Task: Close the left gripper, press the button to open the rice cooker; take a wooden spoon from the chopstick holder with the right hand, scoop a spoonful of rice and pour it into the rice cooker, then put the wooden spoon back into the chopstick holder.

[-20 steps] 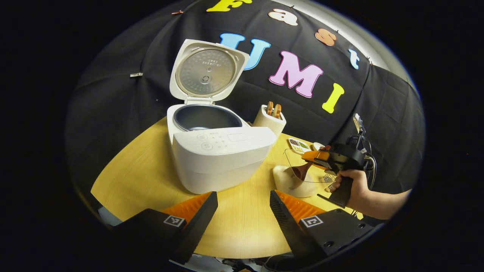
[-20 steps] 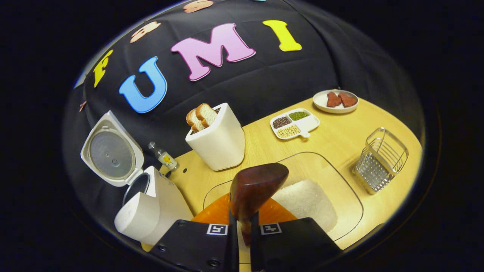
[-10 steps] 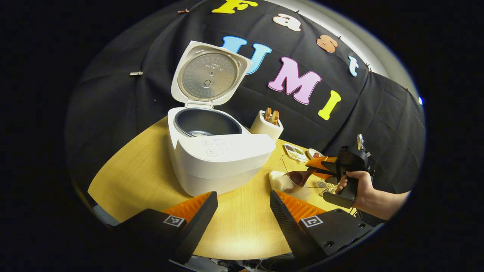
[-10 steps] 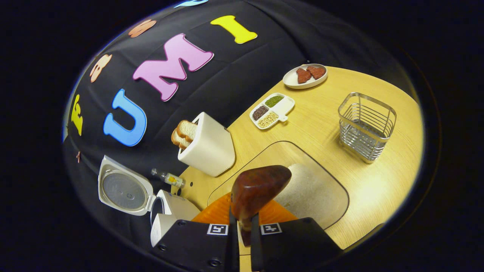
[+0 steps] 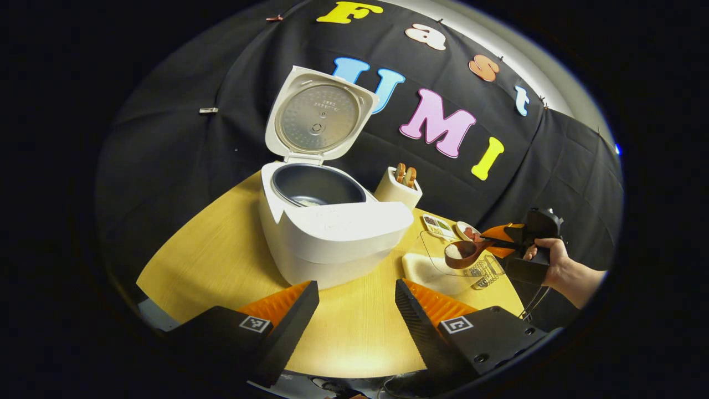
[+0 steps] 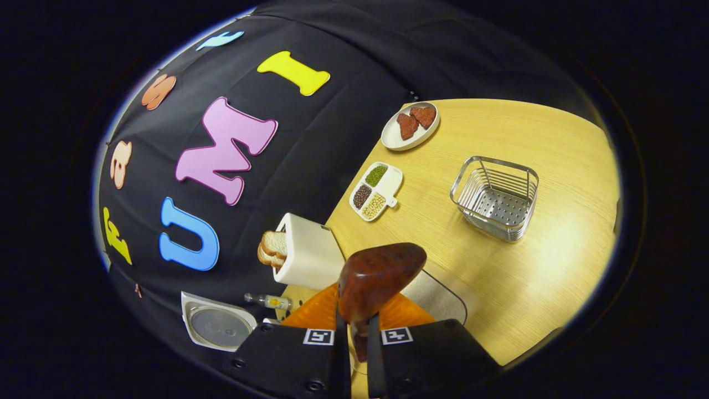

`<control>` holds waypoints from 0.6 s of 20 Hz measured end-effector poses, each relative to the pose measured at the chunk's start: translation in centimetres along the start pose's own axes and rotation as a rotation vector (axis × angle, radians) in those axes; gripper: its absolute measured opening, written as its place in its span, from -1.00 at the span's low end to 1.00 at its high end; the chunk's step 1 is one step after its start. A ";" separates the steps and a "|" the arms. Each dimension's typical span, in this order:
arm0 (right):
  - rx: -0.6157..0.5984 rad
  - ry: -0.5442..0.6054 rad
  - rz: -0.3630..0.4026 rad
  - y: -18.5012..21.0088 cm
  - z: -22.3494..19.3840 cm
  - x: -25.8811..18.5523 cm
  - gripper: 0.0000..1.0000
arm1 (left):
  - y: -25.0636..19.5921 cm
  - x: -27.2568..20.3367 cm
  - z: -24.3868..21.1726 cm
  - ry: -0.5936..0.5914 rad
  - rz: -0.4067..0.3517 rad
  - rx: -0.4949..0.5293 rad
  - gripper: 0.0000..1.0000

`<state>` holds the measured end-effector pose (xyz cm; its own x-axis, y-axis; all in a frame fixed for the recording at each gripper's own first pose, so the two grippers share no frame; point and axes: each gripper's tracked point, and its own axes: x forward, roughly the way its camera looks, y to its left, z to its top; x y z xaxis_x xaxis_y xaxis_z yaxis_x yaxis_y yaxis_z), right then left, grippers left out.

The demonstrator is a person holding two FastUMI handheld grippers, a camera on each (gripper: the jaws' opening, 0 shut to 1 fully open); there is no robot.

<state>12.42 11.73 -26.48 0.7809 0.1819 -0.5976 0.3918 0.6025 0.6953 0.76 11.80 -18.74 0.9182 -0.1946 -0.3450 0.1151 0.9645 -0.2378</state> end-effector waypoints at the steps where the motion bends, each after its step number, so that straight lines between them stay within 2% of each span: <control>1: 0.026 0.014 0.010 0.5 0.0 -0.2 -0.68 | 0.0 -0.2 0.4 -0.012 0.007 -0.002 0.92; 5: 0.074 0.053 0.061 3.2 0.8 -0.7 -0.67 | -0.5 -1.4 0.8 -0.042 0.046 -0.006 0.92; 12: 0.120 0.111 0.194 11.4 -0.9 -2.0 -0.67 | -0.9 -3.6 -0.4 -0.049 0.072 -0.014 0.92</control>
<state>14.88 18.92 -17.73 0.7914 0.3731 -0.4842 0.3004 0.4525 0.8396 -2.79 11.60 -17.62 0.9413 -0.1160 -0.3171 0.0433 0.9729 -0.2273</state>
